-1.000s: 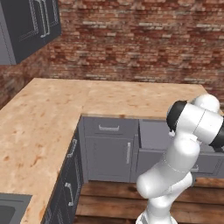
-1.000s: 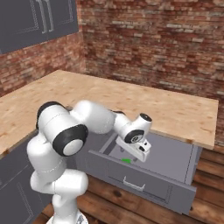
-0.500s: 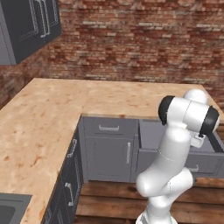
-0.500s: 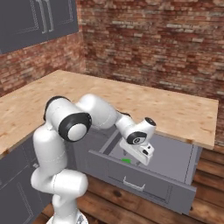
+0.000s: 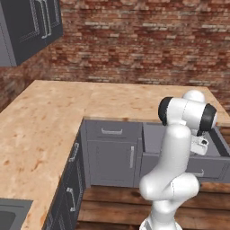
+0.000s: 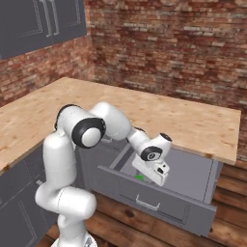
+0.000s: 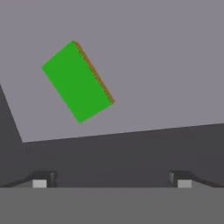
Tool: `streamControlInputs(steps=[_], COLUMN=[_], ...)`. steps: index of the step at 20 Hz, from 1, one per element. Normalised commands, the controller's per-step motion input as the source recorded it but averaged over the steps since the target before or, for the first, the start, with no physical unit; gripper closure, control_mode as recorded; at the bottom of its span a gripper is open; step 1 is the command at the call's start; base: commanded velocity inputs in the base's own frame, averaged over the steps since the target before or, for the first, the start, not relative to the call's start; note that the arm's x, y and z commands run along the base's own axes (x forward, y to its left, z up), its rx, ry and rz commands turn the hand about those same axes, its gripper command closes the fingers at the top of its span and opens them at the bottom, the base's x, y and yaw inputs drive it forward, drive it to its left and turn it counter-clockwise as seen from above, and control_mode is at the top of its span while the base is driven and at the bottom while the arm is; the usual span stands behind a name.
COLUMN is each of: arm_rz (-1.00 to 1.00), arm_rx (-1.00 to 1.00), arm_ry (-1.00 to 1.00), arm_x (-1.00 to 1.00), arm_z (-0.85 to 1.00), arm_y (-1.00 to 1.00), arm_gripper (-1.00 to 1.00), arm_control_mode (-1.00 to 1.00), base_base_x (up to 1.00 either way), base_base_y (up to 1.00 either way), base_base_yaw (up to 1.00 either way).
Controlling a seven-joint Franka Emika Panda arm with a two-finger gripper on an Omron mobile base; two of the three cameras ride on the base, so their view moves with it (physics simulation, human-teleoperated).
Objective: Restock the sink supplies by placing the sponge and soap dispenser on the counter and next to the sink. Make sure the soap dispenser is upright.
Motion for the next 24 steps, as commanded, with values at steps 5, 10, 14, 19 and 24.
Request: streamControlInputs(steps=[5, 10, 14, 19, 24], arm_rz=[0.0, 0.0, 0.0, 0.0, 0.0], arm_rx=[0.0, 0.01, 0.04, 0.08, 0.02], arm_ry=[0.05, 0.05, 0.08, 0.09, 0.07], arm_x=[-0.3, -0.53, -0.67, -0.69, 0.1], arm_z=[-0.04, 0.0, 0.0, 0.0, 0.26], arm_y=[0.0, 0.0, 0.0, 0.0, 0.0], arm_gripper=[-1.0, -1.0, -1.0, -1.0, -1.0], arm_control_mode=[-1.0, -1.0, -1.0, -1.0, -1.0], base_base_x=[0.0, 0.0, 0.0, 0.0, 0.0], base_base_y=[0.0, 0.0, 0.0, 0.0, 0.0], base_base_yaw=[0.0, 0.0, 0.0, 0.0, 0.0])
